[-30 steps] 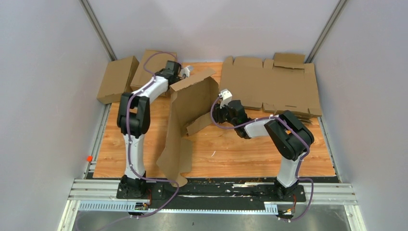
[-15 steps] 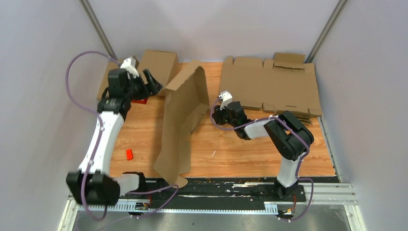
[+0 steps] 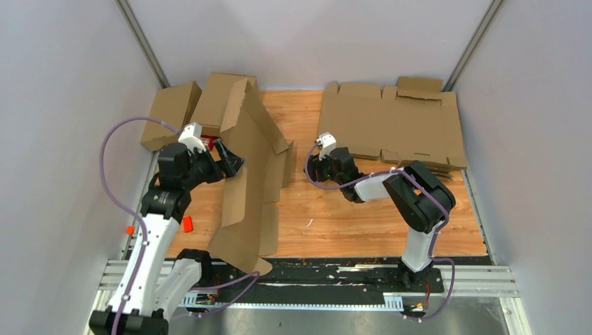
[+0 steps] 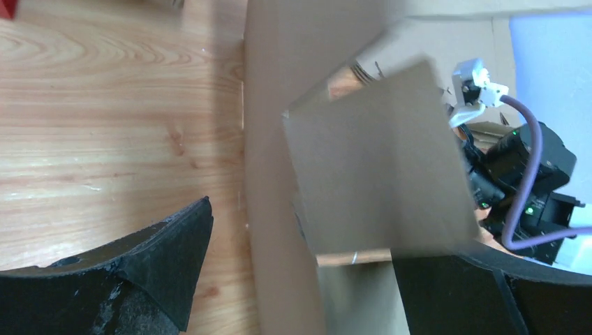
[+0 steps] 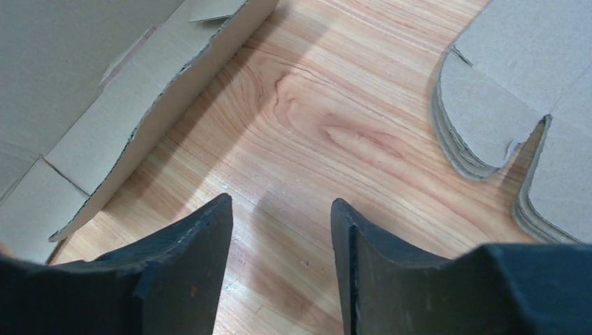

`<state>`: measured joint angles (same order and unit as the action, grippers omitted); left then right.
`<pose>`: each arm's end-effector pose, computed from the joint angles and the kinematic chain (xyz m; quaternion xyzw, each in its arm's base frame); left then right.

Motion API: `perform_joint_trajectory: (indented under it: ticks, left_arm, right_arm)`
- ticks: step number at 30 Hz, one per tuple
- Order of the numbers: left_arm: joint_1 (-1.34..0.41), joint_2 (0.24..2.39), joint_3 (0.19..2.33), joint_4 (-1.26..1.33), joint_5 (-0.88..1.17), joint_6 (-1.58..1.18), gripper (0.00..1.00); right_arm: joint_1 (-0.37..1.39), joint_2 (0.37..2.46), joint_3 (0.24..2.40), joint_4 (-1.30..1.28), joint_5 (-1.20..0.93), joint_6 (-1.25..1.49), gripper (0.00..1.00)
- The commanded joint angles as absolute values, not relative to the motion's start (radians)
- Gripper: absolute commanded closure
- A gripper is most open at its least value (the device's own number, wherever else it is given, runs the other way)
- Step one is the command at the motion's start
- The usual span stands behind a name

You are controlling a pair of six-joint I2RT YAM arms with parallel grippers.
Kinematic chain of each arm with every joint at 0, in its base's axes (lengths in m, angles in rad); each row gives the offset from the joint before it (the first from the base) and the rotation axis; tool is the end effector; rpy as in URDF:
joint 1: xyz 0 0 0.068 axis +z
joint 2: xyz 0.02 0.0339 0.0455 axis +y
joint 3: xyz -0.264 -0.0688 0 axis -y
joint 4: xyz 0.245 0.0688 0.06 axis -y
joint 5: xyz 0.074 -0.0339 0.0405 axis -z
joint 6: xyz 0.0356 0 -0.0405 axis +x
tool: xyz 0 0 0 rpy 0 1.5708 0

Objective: Fold the paper box

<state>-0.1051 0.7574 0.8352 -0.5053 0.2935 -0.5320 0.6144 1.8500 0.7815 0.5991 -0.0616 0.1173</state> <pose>0.1641 -0.0277 0.3289 -0.0989 0.8298 -0.2844 0.4698 0.2937 0.2099 0.1319 -0.2252 0.8216 0.2116 0.4790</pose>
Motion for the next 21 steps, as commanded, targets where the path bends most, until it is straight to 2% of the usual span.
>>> perform_joint_trajectory:
  ticks: [1,6,10,12,21]
  left_arm:
    - [-0.108,0.856,0.833,-0.371,0.365,-0.579,0.00]
    - [-0.108,0.969,0.890,-0.360,0.422,-0.564,0.02]
    - [-0.108,0.972,0.884,-0.323,0.444,-0.555,0.06]
    - [-0.108,0.976,0.899,-0.330,0.451,-0.535,0.11]
    - [-0.119,1.013,0.972,-0.409,0.478,-0.439,0.68]
  right_arm:
    - [0.613,1.817,0.806,0.594,-0.136,0.160,0.39]
    - [0.585,1.838,0.942,0.442,-0.236,0.390,0.27]
    - [0.585,1.883,0.965,0.479,-0.239,0.528,0.26]
    - [0.584,1.891,0.960,0.492,-0.218,0.559,0.26]
    - [0.577,1.916,1.071,0.359,-0.178,0.590,0.26]
